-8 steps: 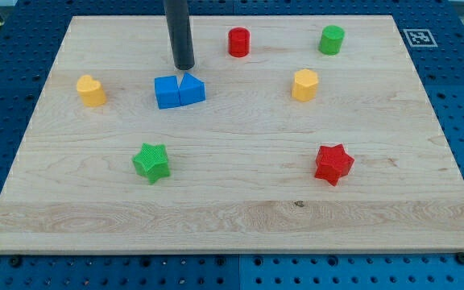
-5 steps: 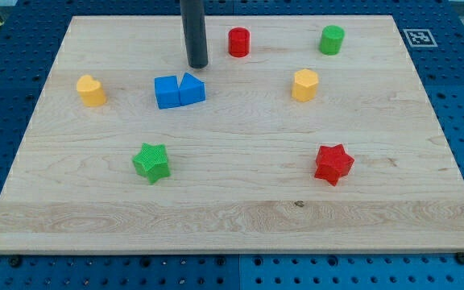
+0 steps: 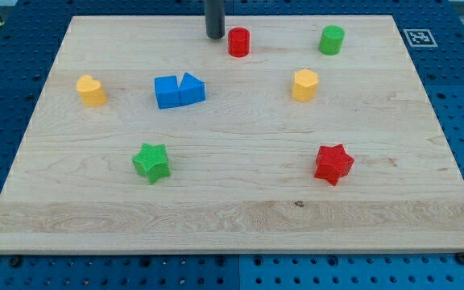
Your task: Push the red circle towards the bottom of the board
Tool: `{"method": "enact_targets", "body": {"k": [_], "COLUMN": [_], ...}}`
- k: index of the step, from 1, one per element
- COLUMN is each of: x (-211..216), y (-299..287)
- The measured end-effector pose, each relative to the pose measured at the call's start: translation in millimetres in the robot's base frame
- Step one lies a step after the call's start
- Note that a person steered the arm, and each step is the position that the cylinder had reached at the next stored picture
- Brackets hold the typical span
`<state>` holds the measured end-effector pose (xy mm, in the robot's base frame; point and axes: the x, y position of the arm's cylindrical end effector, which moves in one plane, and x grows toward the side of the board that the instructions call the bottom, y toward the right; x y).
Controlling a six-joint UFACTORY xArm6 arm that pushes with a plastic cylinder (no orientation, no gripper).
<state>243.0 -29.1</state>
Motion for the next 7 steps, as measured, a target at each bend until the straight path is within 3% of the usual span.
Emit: {"method": "enact_targets", "body": {"k": [5,7], "x": [-3,19], "y": [39,50]}}
